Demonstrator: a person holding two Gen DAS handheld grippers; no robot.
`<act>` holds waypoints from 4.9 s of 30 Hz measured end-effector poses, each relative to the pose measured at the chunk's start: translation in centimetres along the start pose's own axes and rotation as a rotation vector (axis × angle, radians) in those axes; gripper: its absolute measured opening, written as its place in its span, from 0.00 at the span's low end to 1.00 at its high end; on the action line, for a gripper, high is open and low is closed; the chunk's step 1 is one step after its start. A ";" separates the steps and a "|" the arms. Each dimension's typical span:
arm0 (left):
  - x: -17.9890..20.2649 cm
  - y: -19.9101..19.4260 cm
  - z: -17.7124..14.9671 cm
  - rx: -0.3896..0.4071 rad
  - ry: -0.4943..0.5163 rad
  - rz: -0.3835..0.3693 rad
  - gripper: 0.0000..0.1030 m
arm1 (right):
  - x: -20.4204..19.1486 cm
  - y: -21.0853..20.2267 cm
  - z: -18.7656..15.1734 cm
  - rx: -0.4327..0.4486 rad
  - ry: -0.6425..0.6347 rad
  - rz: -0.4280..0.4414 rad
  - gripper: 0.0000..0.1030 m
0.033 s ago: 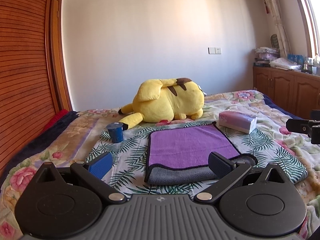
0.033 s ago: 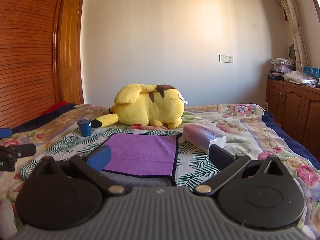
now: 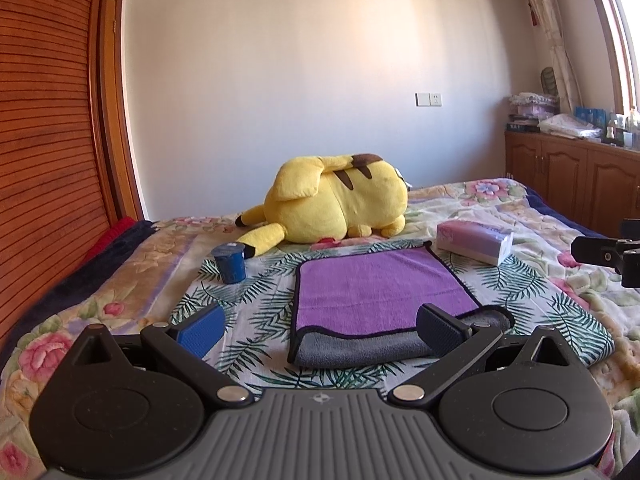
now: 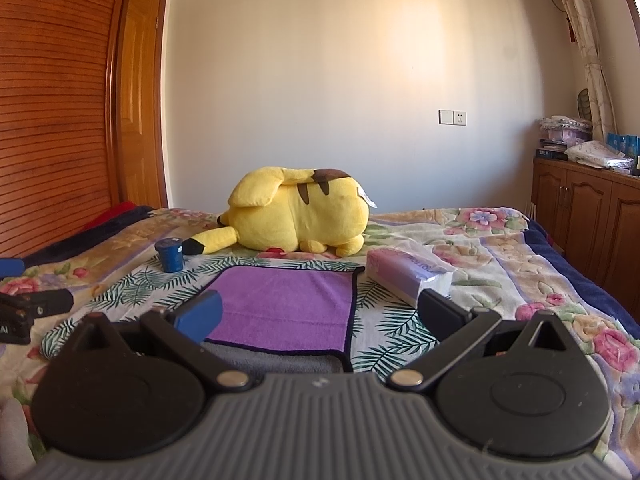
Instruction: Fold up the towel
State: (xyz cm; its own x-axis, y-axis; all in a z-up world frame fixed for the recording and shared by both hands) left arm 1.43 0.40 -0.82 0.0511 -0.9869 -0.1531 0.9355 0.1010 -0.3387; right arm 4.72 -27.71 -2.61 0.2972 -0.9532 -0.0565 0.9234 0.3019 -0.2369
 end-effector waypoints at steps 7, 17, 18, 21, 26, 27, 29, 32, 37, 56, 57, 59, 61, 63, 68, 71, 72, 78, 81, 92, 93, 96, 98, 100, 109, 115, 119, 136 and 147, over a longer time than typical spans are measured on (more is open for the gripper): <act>0.7 0.6 -0.4 -0.041 0.035 -0.016 0.84 | 0.3 0.7 0.0 -0.028 0.004 0.009 1.00; 1.0 1.3 -0.7 -0.075 0.024 -0.043 0.84 | -0.1 2.8 -0.4 -0.114 -0.033 0.037 1.00; 1.0 1.4 -0.7 -0.079 0.024 -0.045 0.84 | -0.1 3.0 -0.4 -0.125 -0.038 0.042 1.00; 1.2 1.7 -0.7 -0.090 0.032 -0.055 0.84 | -0.1 3.5 -0.5 -0.143 -0.049 0.054 1.00; 1.5 2.2 -0.8 -0.089 0.056 -0.066 0.84 | 0.0 4.2 -0.5 -0.152 -0.063 0.070 1.00; 1.5 2.4 -0.8 -0.087 0.059 -0.066 0.84 | 0.0 4.4 -0.5 -0.157 -0.065 0.072 1.00; 1.4 2.8 -0.8 -0.094 0.059 -0.073 0.84 | 0.0 4.8 -0.5 -0.169 -0.068 0.077 1.00; 1.1 3.5 -0.6 -0.102 0.058 -0.077 0.82 | 0.1 5.5 -0.5 -0.187 -0.070 0.086 1.00; 0.8 4.7 -0.1 -0.104 0.047 -0.082 0.81 | 0.1 6.3 -0.4 -0.195 -0.078 0.099 1.00; -0.3 11.0 0.2 -0.185 0.046 -0.100 0.69 | 1.4 11.3 -0.9 -0.283 -0.068 0.097 1.00; -0.3 11.4 0.1 -0.190 0.050 -0.101 0.68 | 1.5 11.5 -1.0 -0.288 -0.066 0.097 1.00; -0.3 12.2 0.1 -0.195 0.059 -0.100 0.67 | 1.6 11.9 -1.2 -0.299 -0.066 0.098 1.00; -0.4 12.9 0.0 -0.201 0.065 -0.100 0.66 | 1.6 12.3 -1.4 -0.311 -0.066 0.100 1.00; -0.4 13.7 -0.1 -0.206 0.068 -0.101 0.66 | 1.7 12.7 -1.5 -0.321 -0.069 0.103 1.00; -0.3 15.6 -0.5 -0.225 0.098 -0.097 0.64 | 2.1 13.7 -1.9 -0.351 -0.048 0.105 1.00; -0.3 16.7 -0.8 -0.239 0.105 -0.102 0.62 | 2.4 14.2 -2.2 -0.368 -0.034 0.106 1.00; -0.3 16.9 -0.8 -0.243 0.104 -0.104 0.62 | 2.5 14.3 -2.3 -0.372 -0.031 0.107 1.00; -0.5 18.8 -1.2 -0.270 0.094 -0.122 0.59 | 3.2 15.4 -2.8 -0.396 -0.013 0.098 1.00; -0.6 19.8 -1.6 -0.289 0.092 -0.128 0.55 | 3.4 15.8 -3.0 -0.410 -0.006 0.099 1.00; -1.3 21.7 -2.6 -0.349 0.052 -0.163 0.28 | 4.0 17.2 -4.0 -0.469 0.013 0.122 0.85; -1.4 21.8 -2.7 -0.356 0.047 -0.165 0.27 | 4.1 17.2 -4.0 -0.472 0.018 0.122 0.85; -1.3 21.9 -3.1 -0.377 0.050 -0.171 0.26 | 4.4 17.4 -4.3 -0.486 0.035 0.124 0.85; -1.1 22.0 -3.3 -0.387 0.059 -0.169 0.26 | 4.6 17.5 -4.5 -0.500 0.044 0.125 0.84; -1.1 22.1 -3.5 -0.391 0.064 -0.165 0.26 | 4.6 17.5 -4.6 -0.512 0.054 0.126 0.84; -0.9 21.7 -3.8 -0.383 0.070 -0.179 0.06 | 5.1 17.6 -4.9 -0.550 0.101 0.156 0.68; -0.8 21.7 -3.8 -0.388 0.073 -0.192 0.01 | 5.2 17.9 -5.0 -0.583 0.110 0.190 0.51; -0.9 21.8 -4.1 -0.399 0.074 -0.193 0.01 | 5.3 17.8 -4.9 -0.592 0.106 0.201 0.36; -1.3 20.5 -2.4 -0.311 0.027 -0.227 0.00 | 5.7 17.4 -3.9 -0.498 0.071 0.199 0.04; -1.5 19.8 -0.8 -0.255 0.000 -0.235 0.00 | 6.0 17.8 -2.6 -0.419 0.057 0.204 0.04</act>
State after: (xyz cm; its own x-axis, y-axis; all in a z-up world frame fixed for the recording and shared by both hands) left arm 19.64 4.01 -8.04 -0.1554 -0.9869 -0.0429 0.8040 -0.1011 -0.5860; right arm 22.30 -28.08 -9.67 0.4374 -0.8783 -0.1931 0.6663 0.4607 -0.5863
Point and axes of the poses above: each gripper's, at about its wrist camera, not at the fingertips, and y roughly the way its jaws point, x to its right, z to its top, the point moved 1 cm from there along y, roughly the way its jaws point, and after that the axes turned 6 degrees about z, right-handed, at the moved point
